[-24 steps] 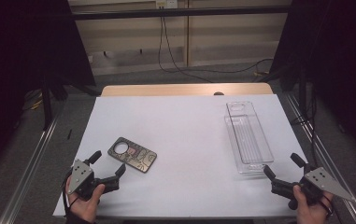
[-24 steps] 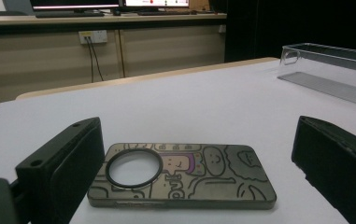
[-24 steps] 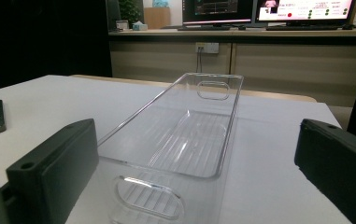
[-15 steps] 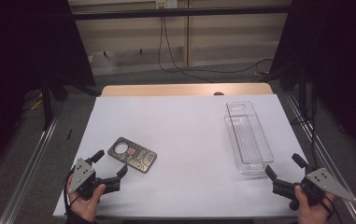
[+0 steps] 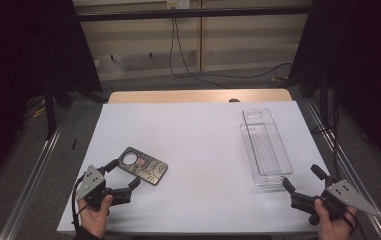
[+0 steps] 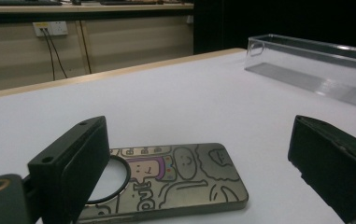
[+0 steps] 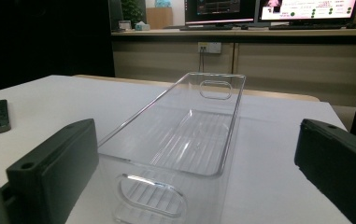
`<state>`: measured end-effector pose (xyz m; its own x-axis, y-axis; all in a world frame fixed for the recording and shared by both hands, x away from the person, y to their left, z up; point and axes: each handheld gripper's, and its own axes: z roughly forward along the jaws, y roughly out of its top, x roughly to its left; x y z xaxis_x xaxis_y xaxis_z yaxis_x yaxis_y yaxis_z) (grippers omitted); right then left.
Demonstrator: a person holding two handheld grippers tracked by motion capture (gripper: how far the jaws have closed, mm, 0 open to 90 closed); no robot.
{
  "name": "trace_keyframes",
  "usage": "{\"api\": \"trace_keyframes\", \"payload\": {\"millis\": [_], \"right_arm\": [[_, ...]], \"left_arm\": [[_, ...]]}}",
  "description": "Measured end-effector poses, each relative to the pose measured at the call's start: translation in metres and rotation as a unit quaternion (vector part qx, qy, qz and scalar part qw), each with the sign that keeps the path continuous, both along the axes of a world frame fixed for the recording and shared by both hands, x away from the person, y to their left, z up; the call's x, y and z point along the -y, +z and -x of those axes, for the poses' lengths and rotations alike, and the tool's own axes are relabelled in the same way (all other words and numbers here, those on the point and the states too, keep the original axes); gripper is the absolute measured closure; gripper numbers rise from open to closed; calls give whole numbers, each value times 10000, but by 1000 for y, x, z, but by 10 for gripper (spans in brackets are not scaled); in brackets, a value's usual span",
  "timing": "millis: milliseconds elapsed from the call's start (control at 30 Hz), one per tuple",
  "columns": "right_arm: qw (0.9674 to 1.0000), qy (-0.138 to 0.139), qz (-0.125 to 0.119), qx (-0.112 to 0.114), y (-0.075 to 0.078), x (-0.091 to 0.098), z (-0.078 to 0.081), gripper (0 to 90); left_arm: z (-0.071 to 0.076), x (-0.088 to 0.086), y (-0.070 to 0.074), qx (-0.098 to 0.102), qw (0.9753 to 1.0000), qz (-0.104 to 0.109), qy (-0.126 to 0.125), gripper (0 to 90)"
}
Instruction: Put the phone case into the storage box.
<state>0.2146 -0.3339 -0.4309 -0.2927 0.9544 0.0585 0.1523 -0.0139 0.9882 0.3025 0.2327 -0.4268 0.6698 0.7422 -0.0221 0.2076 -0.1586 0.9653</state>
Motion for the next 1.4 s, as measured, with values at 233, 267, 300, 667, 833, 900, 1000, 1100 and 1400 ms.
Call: {"api": "trace_keyframes", "payload": {"millis": [233, 267, 300, 667, 833, 900, 1000, 1100, 1400], "right_arm": [[10000, -32, -1, 2, 0, 0, 1, 0], [10000, -18, -8, -2, 0, 0, 0, 0], [10000, 15, 14, -6, -1, -1, -1, 0], [10000, 36, -13, -18, 0, -3, -1, 0], [10000, 44, -12, -19, 0, -3, -1, 0], [10000, 64, 1, -11, 0, -3, -1, 0], [10000, 84, 4, -19, 0, -4, -2, 0], [9999, 99, -12, -23, 0, -3, -2, 0], [9999, 137, -15, -14, 0, -5, -3, 0]], "left_arm": [[-8, 12, 3, -95, 9996, 99, -231, 49], [-9, 13, 4, -123, 9994, 134, -284, 48], [-11, 15, 4, -131, 9994, 154, -270, 48], [-26, 21, 7, 59, 9993, 238, -280, 16], [-36, 23, 8, 117, 9995, 212, -188, 25], [-40, 27, 10, 140, 9995, 177, -219, 24], [-44, 31, 12, 149, 9996, 114, -207, 21], [-48, 35, 15, 138, 9995, 210, -205, 21], [-66, 43, 17, 390, 9991, 165, -47, 53]]}}
